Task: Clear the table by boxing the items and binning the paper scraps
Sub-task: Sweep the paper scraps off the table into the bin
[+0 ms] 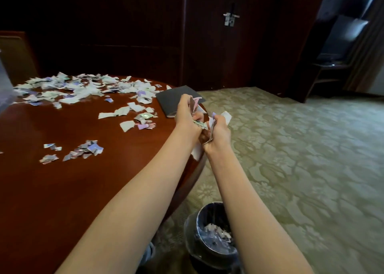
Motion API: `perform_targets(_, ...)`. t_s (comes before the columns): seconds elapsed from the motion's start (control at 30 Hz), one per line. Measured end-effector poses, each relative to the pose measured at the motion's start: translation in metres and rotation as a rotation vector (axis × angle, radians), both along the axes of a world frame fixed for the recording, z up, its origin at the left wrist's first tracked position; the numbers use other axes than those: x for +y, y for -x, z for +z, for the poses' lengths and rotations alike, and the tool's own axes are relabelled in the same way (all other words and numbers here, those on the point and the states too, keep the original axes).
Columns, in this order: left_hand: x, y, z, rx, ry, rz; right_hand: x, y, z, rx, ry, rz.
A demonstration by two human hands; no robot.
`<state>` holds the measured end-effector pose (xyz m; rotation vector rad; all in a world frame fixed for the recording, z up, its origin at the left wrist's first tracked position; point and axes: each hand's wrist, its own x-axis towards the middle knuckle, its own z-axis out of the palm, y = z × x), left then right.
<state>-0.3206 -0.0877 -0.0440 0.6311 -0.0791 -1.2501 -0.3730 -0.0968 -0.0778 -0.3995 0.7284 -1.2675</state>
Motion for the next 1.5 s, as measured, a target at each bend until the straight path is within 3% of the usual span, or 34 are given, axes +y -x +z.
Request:
perform_targets(0.4,-0.038,0.11,-0.048,-0.184,-0.083,-0.146,-0.024,0.105,-0.039,0.191,-0.072,-0.253)
perform_targets(0.77,-0.063,0.135,-0.137,-0.255,-0.317,-0.074,-0.048,0.123,-0.124,0.302,-0.263,-0.313)
perform_targets(1.27,-0.087,0.136,-0.287,-0.348,-0.657,-0.16,-0.069,0.124,-0.268,0.684,-0.515,-0.111)
perform_targets(1.4,-0.09,0.135,-0.307,-0.413,-0.699,-0.154,-0.076,0.122,-0.297,0.694,-0.58,-0.017)
perform_targets(1.5,-0.093,0.132,-0.324,-0.432,-0.733,-0.178,-0.081,0.123,-0.313,0.592,-0.67,0.025)
